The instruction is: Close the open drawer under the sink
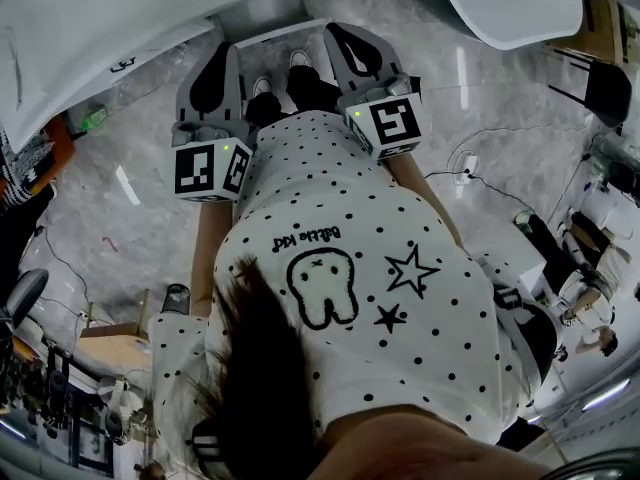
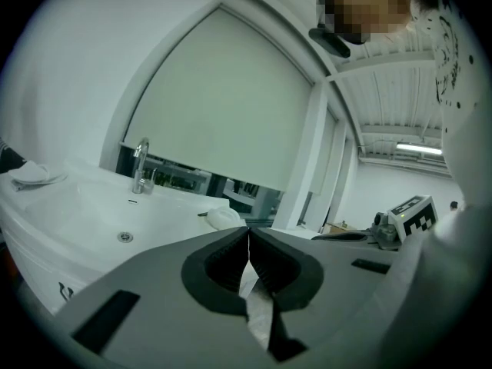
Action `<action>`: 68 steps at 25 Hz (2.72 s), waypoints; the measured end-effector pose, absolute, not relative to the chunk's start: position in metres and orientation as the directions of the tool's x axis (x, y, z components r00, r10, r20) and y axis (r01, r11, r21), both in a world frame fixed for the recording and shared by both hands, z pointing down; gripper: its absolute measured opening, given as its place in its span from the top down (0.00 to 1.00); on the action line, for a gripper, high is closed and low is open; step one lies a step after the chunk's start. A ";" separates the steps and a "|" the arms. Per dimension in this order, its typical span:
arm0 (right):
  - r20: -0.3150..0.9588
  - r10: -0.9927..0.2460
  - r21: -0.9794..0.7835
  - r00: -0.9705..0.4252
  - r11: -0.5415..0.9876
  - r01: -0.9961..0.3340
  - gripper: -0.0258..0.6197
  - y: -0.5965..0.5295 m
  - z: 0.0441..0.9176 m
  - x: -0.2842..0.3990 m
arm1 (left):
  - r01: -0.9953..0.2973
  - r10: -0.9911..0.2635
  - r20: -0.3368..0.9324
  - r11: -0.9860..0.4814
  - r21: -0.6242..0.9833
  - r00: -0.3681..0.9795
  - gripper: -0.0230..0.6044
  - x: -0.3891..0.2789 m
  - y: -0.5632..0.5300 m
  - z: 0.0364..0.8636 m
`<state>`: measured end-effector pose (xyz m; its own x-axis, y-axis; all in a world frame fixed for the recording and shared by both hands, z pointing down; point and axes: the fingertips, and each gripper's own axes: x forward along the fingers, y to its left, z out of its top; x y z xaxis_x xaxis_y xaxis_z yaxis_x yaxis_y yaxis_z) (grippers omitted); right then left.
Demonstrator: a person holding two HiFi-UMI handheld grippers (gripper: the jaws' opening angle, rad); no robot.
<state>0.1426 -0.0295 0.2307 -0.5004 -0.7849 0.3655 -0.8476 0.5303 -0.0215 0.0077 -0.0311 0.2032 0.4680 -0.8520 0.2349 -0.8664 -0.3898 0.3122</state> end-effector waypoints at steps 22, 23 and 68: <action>0.327 -0.724 -0.034 -0.607 0.633 -0.773 0.94 -0.043 0.223 0.119 | -0.939 -0.942 0.196 -0.217 0.268 0.273 0.95 -0.057 -0.029 0.187; 0.324 -0.728 -0.033 -0.605 0.630 -0.776 0.94 -0.044 0.222 0.120 | -0.938 -0.942 0.195 -0.216 0.271 0.273 0.95 -0.058 -0.029 0.187; 0.379 -0.662 0.009 -0.646 0.701 -0.713 0.94 -0.017 0.241 0.102 | -0.902 -0.871 0.279 -0.331 0.278 0.405 0.95 -0.015 -0.018 0.205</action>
<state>0.1022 -0.0167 0.2409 -0.6460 -0.6624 0.3793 -0.7133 0.7008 0.0092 -0.0148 -0.0181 0.2051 0.4053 -0.8707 0.2787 -0.9017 -0.3306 0.2785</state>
